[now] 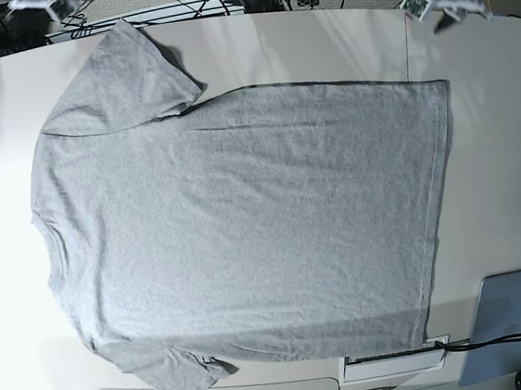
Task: Fold the T-shirt properly
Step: 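Lower both grippers to the hem corners of the grey T-shirt and grasp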
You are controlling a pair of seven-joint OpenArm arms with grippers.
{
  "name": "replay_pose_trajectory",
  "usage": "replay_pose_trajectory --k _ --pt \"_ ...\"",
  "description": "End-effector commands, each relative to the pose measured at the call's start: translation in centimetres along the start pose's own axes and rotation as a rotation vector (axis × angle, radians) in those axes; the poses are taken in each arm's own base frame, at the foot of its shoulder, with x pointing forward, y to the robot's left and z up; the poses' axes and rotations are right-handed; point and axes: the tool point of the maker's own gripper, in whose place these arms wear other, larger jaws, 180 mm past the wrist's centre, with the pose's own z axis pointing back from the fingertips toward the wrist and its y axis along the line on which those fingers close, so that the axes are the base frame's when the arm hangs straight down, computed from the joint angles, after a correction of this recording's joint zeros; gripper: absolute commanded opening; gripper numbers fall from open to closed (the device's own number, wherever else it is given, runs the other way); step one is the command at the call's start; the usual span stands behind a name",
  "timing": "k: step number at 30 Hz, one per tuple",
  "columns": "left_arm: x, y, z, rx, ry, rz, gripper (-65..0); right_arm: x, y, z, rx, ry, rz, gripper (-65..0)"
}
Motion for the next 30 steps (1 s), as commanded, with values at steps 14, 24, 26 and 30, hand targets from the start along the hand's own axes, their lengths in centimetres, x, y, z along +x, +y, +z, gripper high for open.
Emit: replay_pose_trajectory --k 14,24,26,30 --pt "3.3 5.0 -6.5 -0.02 -0.16 -0.182 -33.2 4.3 -6.1 -0.4 -0.207 -0.045 0.068 -46.5" --pt "2.2 5.3 -10.2 -0.051 -0.127 -0.202 -33.2 5.4 -9.0 -0.5 -0.337 -0.022 0.196 -46.5" --pt "2.4 5.0 -10.9 -0.065 -0.128 -0.203 -33.2 5.3 -9.2 -0.4 -0.346 -0.014 0.208 -46.5" --pt "2.0 5.5 -12.0 -0.06 -0.1 -0.234 -33.2 5.1 -9.3 -0.4 -0.352 0.002 0.214 -46.5"
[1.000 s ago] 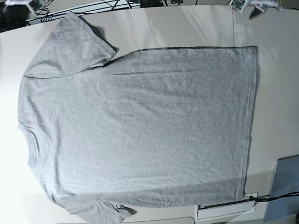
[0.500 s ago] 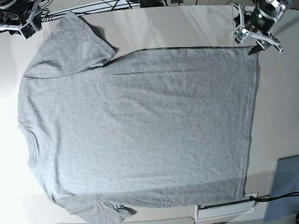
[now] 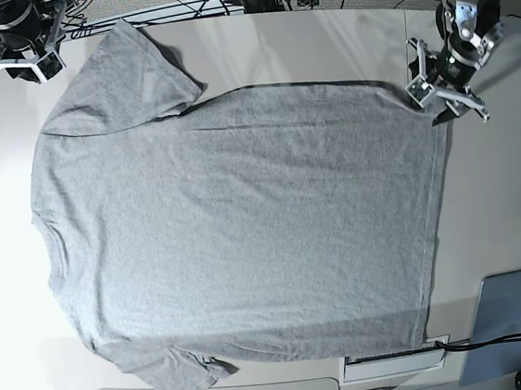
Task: Fold the T-shirt properly
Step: 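Lower both grippers to the hem corners of the grey T-shirt and grasp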
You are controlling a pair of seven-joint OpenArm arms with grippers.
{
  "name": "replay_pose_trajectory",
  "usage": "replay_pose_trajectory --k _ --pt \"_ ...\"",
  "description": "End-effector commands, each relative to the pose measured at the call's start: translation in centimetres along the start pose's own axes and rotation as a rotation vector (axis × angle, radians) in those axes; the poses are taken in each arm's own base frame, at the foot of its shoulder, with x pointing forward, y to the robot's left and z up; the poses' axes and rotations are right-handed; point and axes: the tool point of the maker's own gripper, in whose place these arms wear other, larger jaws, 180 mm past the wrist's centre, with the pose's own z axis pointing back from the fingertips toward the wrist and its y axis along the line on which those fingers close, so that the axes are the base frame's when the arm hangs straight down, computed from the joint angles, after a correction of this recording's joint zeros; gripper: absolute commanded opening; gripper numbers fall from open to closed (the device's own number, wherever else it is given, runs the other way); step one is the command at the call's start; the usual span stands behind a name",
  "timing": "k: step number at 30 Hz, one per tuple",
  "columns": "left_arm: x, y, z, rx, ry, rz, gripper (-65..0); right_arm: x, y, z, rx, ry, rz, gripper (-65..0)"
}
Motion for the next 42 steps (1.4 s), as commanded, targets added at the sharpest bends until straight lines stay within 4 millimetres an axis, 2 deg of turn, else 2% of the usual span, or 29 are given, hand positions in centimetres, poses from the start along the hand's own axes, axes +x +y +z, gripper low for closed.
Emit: replay_pose_trajectory --k 1,4,6,10,14,15,18,23,33,36,42 --pt "-1.8 -0.3 0.1 -0.029 0.074 -0.031 -33.2 0.2 -0.4 0.3 -0.013 -0.009 0.012 -46.5" --pt "-2.8 -0.5 0.2 -0.066 0.097 -0.043 -33.3 0.2 -0.4 0.3 -0.014 -0.009 0.013 -46.5" --pt "-3.4 -0.9 0.4 -0.115 0.102 -0.056 -36.2 0.3 -0.4 0.3 -0.014 -0.01 0.013 -46.5" --pt "-4.7 -1.7 0.9 -0.184 0.129 -0.107 -50.0 0.3 -0.4 0.3 -0.013 -0.009 0.013 -46.5" --pt "-4.7 -2.7 1.1 -0.241 0.112 -0.173 -63.4 -0.1 0.3 0.3 0.029 0.009 0.083 -46.5" --pt "-4.7 -2.7 1.0 -0.241 0.109 -0.179 -65.0 -0.3 0.5 0.3 0.038 0.019 0.109 -46.5" --pt "-4.7 -2.7 1.1 -0.241 0.109 -0.18 -65.0 -0.7 0.4 0.3 0.037 0.037 0.168 -46.5" --pt "-4.6 -2.8 1.0 -0.241 0.104 -0.176 -65.0 0.0 0.1 0.2 0.048 0.0 0.351 -46.5" --pt "-4.4 -2.8 1.0 -0.242 0.095 -0.175 -65.0 2.5 -3.1 -0.8 0.019 -0.067 0.571 -46.5" --pt "-4.3 -2.8 1.0 -0.242 0.09 -0.175 -65.0 2.9 -2.3 -1.7 0.075 -0.088 0.585 -46.5" --pt "-4.3 -2.8 1.0 -0.242 0.09 -0.174 -65.0 1.8 0.1 -4.0 0.162 -0.054 0.614 -46.5"
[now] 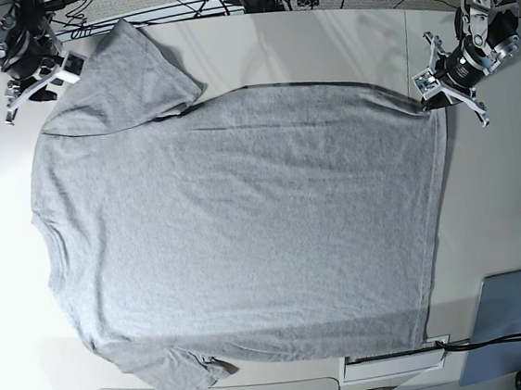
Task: Fold the T-shirt properly
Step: 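Lower both grippers to the hem corners of the grey T-shirt and grasp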
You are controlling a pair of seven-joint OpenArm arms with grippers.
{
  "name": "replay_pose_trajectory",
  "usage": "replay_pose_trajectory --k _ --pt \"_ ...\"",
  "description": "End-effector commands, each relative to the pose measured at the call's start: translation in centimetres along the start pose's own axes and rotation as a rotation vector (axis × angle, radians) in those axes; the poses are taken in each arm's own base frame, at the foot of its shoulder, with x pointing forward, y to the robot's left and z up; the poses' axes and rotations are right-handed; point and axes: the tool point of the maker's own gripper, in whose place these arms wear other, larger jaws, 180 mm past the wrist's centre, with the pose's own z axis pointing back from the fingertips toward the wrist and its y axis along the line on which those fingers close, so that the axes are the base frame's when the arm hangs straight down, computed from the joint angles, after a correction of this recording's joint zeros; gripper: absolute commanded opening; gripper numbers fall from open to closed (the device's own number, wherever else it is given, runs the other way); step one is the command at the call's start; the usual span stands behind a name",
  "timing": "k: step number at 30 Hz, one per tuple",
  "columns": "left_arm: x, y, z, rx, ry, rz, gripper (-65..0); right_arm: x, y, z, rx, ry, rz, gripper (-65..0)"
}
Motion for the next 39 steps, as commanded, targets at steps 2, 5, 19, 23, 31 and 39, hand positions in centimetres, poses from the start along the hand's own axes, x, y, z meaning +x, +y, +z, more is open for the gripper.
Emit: replay_pose_trajectory --k 2,5,19,23,31,39 --pt "-2.2 -1.7 0.4 -0.076 0.097 -0.027 -65.0 0.1 0.2 -0.5 0.004 0.005 0.033 -46.5" --pt "-2.2 -1.6 0.4 -0.076 0.097 -0.027 -65.0 0.4 1.1 -1.2 0.031 0.007 0.057 -46.5" --pt "-2.3 -1.6 0.4 -0.073 0.098 -0.028 -65.0 2.5 -0.1 -4.6 0.025 -0.046 0.036 -46.5" --pt "-2.3 -1.6 0.4 -0.073 0.097 -0.028 -65.0 2.6 -0.1 -4.7 0.023 -0.052 0.032 -46.5" --pt "-2.3 -1.6 0.4 -0.075 0.099 -0.027 -65.0 3.0 0.4 -4.7 0.05 -0.08 -0.016 -33.1" --pt "-2.3 -1.6 0.4 -0.075 0.1 -0.027 -65.0 3.2 1.1 -4.7 0.086 -0.095 0.001 -31.7"
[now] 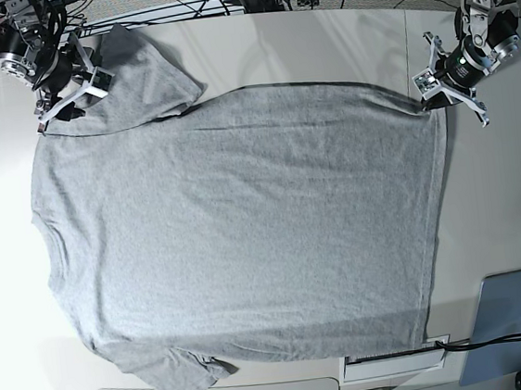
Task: Fold the T-shirt properly
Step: 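Lower both grippers to the hem corners of the grey T-shirt and grasp, then pull both hem corners toward the robot to straighten the shirt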
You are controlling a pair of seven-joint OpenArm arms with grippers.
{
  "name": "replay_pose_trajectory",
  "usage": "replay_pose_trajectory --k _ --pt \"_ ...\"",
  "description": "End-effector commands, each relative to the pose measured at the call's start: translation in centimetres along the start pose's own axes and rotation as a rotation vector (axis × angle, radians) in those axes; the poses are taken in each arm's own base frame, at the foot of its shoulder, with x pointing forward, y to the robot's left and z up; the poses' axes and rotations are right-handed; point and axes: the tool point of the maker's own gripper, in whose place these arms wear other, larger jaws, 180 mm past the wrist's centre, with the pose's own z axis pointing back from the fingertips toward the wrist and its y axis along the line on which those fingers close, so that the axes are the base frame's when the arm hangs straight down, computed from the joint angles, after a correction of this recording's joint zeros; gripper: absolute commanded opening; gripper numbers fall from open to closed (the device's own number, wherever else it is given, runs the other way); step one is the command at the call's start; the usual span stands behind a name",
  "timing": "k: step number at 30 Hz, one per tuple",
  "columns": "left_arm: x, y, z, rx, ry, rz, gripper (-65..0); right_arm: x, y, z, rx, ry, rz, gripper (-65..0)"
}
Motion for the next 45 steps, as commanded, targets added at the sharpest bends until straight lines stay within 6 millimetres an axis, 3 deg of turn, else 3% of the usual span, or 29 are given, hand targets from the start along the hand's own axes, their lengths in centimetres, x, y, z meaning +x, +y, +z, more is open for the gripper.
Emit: replay_pose_trajectory --k 1,11,18,21,23,29,31,39,45 --pt "-2.3 -1.6 0.4 -0.076 0.101 -0.028 -65.0 0.3 0.4 0.2 0.024 -0.024 0.011 -31.7" --pt "-2.4 -1.8 0.4 -0.078 0.102 -0.028 -65.0 1.3 -1.6 -0.1 -0.026 -0.053 0.003 -31.7" --pt "-2.4 -1.9 0.4 -0.082 0.103 -0.027 -65.0 -1.6 -1.6 -1.9 -0.018 0.03 -0.024 -31.8" --pt "-2.4 -1.9 0.4 -0.082 0.103 -0.027 -65.0 -1.7 -1.7 -2.1 -0.015 0.029 -0.029 -32.3" --pt "-2.4 -1.9 0.4 -0.082 0.103 -0.027 -65.0 -1.7 -1.7 -2.1 -0.015 0.03 -0.029 -37.0" --pt "-2.0 -1.9 0.4 -0.078 0.081 0.001 -65.0 -2.3 -1.7 -2.0 -0.016 0.062 -0.031 -59.9" --pt "-1.2 -1.8 0.4 -0.073 0.04 0.056 -65.0 -2.9 -1.7 -1.9 -0.014 0.099 -0.041 -63.9" --pt "-0.8 -1.2 1.1 -0.059 -0.005 0.221 -65.0 -0.8 -3.6 1.1 -0.121 0.08 -0.096 -64.3" --pt "-0.9 -1.8 3.5 -0.03 -0.033 0.299 -65.0 -1.3 -2.0 3.2 -0.106 0.098 -0.087 -65.0"
